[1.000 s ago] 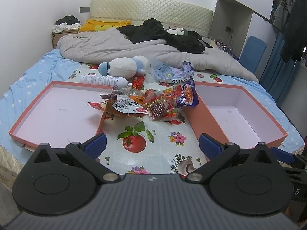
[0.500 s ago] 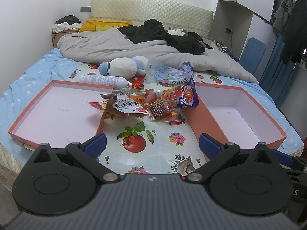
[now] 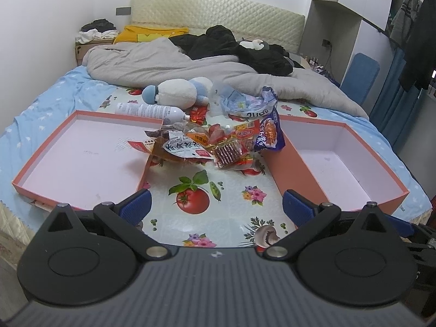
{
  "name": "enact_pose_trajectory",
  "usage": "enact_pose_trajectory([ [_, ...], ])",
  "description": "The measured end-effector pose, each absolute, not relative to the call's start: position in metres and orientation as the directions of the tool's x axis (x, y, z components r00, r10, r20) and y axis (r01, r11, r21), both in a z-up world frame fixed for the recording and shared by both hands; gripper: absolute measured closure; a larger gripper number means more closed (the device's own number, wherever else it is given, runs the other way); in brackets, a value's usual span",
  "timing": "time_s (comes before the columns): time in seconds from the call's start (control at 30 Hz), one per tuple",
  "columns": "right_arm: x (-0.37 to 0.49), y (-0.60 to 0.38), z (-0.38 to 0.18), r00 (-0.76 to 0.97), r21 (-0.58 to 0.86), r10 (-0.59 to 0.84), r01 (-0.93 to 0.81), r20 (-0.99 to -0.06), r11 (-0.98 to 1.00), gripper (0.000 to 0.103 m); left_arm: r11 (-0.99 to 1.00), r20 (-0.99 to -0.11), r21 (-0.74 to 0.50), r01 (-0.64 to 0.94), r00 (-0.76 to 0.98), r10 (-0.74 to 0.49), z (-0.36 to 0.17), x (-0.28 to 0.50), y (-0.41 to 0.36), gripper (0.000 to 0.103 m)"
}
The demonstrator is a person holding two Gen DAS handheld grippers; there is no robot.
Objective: Organize snacks
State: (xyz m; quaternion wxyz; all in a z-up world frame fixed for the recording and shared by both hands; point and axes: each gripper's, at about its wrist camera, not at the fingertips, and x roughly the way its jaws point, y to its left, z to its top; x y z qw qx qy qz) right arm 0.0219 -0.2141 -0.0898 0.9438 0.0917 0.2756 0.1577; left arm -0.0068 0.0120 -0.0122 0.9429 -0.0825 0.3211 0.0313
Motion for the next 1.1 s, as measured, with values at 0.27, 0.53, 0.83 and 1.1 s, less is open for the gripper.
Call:
enact_pose_trajectory([
  [0.27, 0.024, -0.211, -0.093, 0.791, 0.254, 0.341, -0.24, -0.508, 0.937, 0.0, 0.984, -0.624, -0.141, -0.107, 0.782, -0.004, -0.021, -0.003, 0.016, 0.0],
  [0.53, 0.024, -0.207, -0.099, 0.794, 0.24, 0.327, -0.233, -0.512, 0.942, 0.0, 0.988, -0.628, -0.119, -0.102, 0.778, 0.005, -0.026, 0.002, 0.018, 0.0],
  [0.83, 0.033, -0.196, -0.107, 0.789, 0.235, 0.364, -0.282, -0.495, 0.93, 0.019, 0.991, -0.64, -0.094, -0.094, 0.768, 0.012, -0.041, 0.027, 0.03, 0.0],
  [1.1, 0.046, -0.168, -0.113, 0.798, 0.159, 0.375, -0.341, -0.472, 0.926, 0.034, 0.996, -0.621, -0.084, -0.043, 0.784, -0.018, -0.053, 0.051, 0.04, 0.001],
])
